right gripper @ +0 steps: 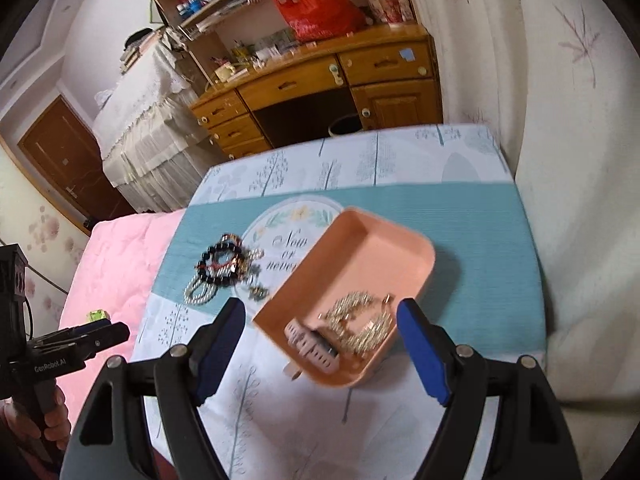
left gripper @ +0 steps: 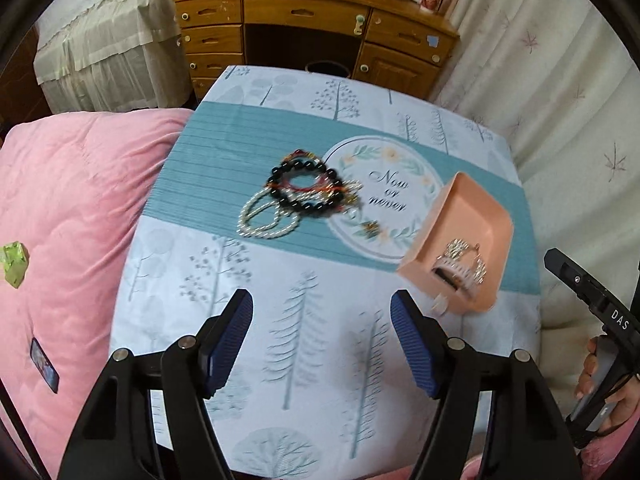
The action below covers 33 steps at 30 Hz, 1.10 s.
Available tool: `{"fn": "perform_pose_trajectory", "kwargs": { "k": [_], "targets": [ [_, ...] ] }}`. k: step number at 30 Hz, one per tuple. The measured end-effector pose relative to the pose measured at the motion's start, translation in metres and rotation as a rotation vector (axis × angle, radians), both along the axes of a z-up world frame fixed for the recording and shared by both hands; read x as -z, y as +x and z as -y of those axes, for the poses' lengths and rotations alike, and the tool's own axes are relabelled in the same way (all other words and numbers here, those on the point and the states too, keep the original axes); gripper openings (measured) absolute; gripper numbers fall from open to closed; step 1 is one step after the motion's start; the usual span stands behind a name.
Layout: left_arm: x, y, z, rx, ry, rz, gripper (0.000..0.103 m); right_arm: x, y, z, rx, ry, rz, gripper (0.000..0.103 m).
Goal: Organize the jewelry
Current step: 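Withdraw both tools from the tray back toward the jewelry pile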
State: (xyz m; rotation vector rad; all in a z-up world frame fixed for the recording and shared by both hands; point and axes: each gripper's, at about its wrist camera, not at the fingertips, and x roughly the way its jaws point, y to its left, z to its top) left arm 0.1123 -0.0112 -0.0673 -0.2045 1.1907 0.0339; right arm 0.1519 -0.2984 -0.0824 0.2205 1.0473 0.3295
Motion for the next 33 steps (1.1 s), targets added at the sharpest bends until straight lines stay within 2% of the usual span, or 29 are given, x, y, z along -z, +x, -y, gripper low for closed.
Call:
{"fn": "perform_pose_trajectory", "kwargs": {
  "k": [6,10,13,15,18,25,28,33],
  "targets": [
    [0.017,-0.003,-0.026,0.067,0.057,-0.086,0.07,0.019,-0.019,-0.021,0.051,0.021,-0.115,0.079],
    [0.028,-0.004,-0.036,0.168,0.131,-0.125,0.07,0.033,-0.031,-0.042,0.085,0.057,-0.189,0.079],
    [0.036,-0.003,-0.041,0.239,0.184,-0.16,0.071,0.046,-0.038,-0.059,0.107,0.121,-0.253,0.079],
    [0.04,-0.001,-0.044,0.274,0.207,-0.172,0.084,0.055,-0.041,-0.072,0.129,0.16,-0.291,0.079],
    [0.044,0.004,-0.049,0.313,0.227,-0.174,0.091,0.065,-0.04,-0.091,0.152,0.182,-0.331,0.079],
    [0.067,0.024,-0.067,0.402,0.197,-0.174,0.091,0.078,-0.03,-0.122,0.236,0.186,-0.333,0.079],
    [0.074,0.036,-0.073,0.436,0.177,-0.126,0.091,0.085,-0.024,-0.134,0.27,0.144,-0.313,0.079],
    [0.087,0.065,-0.083,0.46,0.095,-0.024,0.091,0.095,-0.015,-0.153,0.33,0.07,-0.244,0.078]
  ]
}}
